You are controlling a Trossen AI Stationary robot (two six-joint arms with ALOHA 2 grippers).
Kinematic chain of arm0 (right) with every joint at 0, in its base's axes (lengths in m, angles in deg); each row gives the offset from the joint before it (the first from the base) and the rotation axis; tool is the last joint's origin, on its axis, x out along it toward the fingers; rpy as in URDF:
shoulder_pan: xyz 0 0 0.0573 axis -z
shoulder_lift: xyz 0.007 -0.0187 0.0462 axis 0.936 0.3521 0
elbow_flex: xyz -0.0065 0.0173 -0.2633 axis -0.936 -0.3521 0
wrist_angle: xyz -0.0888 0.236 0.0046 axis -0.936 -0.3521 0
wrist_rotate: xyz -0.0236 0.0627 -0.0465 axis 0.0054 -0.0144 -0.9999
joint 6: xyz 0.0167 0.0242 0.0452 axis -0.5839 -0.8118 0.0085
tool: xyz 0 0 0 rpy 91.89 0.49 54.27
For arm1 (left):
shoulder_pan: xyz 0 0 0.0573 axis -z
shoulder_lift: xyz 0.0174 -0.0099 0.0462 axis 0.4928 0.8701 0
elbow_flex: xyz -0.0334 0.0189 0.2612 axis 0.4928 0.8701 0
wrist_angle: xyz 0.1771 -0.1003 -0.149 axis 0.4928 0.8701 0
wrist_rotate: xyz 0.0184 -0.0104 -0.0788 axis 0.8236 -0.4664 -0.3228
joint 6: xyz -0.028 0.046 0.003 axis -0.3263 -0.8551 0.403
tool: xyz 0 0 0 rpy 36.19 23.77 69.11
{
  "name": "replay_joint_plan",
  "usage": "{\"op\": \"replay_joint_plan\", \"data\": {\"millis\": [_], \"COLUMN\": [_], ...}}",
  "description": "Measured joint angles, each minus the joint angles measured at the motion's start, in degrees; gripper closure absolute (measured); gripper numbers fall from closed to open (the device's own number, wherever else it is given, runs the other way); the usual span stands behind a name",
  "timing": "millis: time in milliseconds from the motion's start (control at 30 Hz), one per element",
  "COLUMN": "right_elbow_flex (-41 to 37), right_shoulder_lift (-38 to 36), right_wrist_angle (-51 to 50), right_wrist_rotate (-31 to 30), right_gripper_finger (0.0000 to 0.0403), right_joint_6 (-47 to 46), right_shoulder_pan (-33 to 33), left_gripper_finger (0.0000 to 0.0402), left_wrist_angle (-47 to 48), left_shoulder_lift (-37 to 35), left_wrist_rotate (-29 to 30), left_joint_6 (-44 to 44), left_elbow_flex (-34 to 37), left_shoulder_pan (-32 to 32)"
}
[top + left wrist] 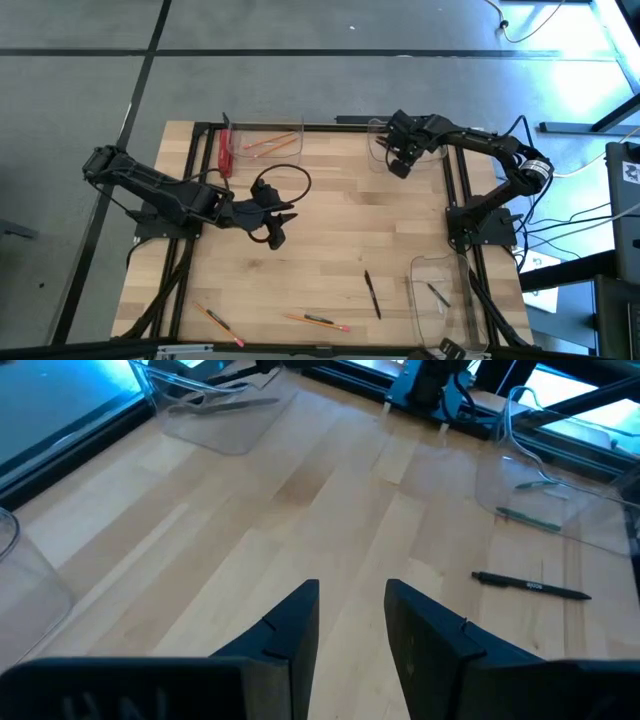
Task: Sort crayons/erasers/pens/pencils in bins
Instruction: Put the top black pen into the top right transparent bin, then put the bottom right yellow pencil into the top left transparent bin
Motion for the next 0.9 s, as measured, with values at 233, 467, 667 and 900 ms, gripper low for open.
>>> {"op": "replay_joint_plan", "data": {"millis": [233,467,667,900], "right_elbow_flex": [0.0,0.0,0.0,2.1], "right_shoulder_lift": [0.0,0.0,0.0,0.1], "right_wrist_angle": [0.6,0.6,1.7,-1.1], "right_wrist_rotate": [0.0,0.0,0.0,-0.3], "right_gripper_finger": [0.0346,0.0321,0.0290,0.0269], "right_joint_6": [0.1,0.2,-0.1,-5.7], "right_shoulder_pan": [0.0,0.0,0.0,0.0], "left_gripper_finger": [0.0292,0.0292,0.0292,0.0292], "left_wrist_angle": [0.0,0.0,0.0,0.1], "left_shoulder_lift": [0.0,0.0,0.0,0.0], "left_wrist_rotate": [0.0,0.0,0.0,-0.3], "left_joint_6": [0.0,0.0,0.0,0.1], "left_elbow_flex": [0.0,0.0,0.0,0.0], "left_shoulder_pan": [0.1,0.1,0.1,0.1]}}
